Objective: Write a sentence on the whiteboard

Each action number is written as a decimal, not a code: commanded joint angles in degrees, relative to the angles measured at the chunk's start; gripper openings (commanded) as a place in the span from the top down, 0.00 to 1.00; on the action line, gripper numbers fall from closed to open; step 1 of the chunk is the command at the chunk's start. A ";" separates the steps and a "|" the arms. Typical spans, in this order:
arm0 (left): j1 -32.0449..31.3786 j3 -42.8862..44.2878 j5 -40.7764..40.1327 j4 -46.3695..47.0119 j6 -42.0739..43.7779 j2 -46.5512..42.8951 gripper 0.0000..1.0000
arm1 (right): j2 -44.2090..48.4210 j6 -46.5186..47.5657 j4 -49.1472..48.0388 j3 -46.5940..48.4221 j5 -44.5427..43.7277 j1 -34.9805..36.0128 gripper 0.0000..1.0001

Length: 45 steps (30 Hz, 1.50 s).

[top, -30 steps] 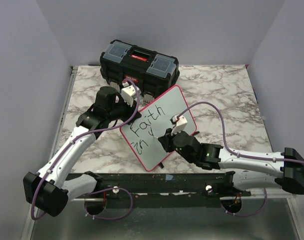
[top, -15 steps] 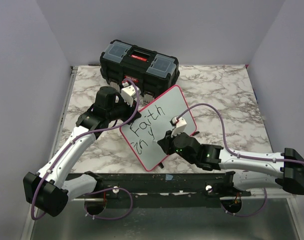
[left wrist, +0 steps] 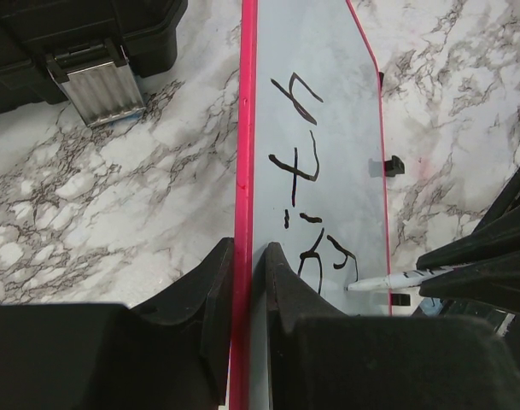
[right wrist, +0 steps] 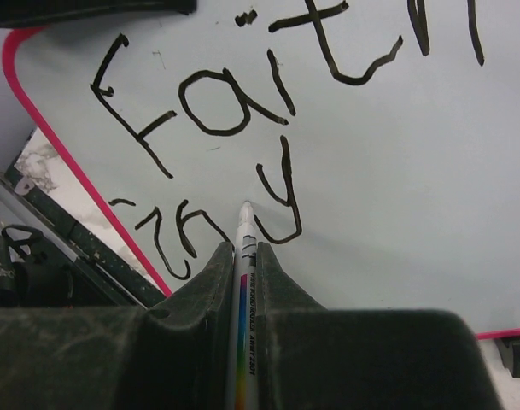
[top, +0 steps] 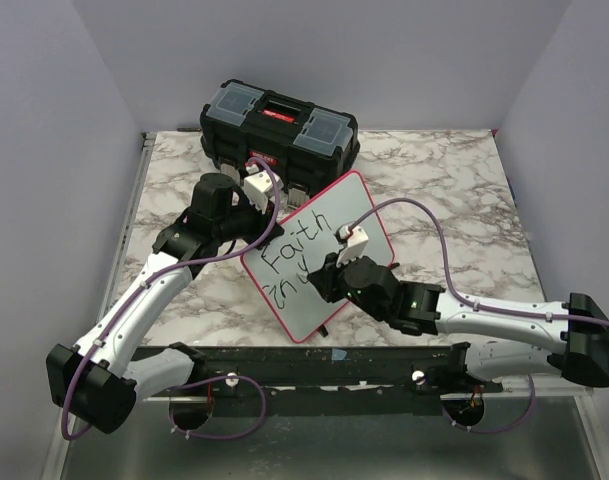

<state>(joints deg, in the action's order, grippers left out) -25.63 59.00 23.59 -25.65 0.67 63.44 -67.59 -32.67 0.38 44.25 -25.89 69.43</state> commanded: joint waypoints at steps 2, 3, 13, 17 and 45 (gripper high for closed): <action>-0.19 0.15 -2.41 0.94 2.85 -0.56 1.00 | 4.12 0.33 0.38 0.62 -0.38 0.02 0.99; -0.21 0.15 -2.37 0.94 2.85 -0.60 1.00 | 6.08 -0.04 -0.76 -0.97 -0.40 0.02 0.99; -0.21 0.15 -2.19 0.90 2.85 -0.27 1.00 | 7.92 1.16 1.09 -2.58 -11.29 0.01 0.99; -0.21 0.15 -2.07 0.81 2.94 -0.07 1.00 | 4.09 3.12 1.01 -0.96 -12.00 -0.01 0.99; -0.21 0.32 -2.24 0.83 2.94 0.24 1.00 | 0.62 5.87 -2.82 -0.70 -8.92 -0.10 0.99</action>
<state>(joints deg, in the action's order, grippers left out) -25.63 59.00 23.59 -25.56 0.64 63.44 -68.12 -26.87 -1.63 44.71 -36.23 69.41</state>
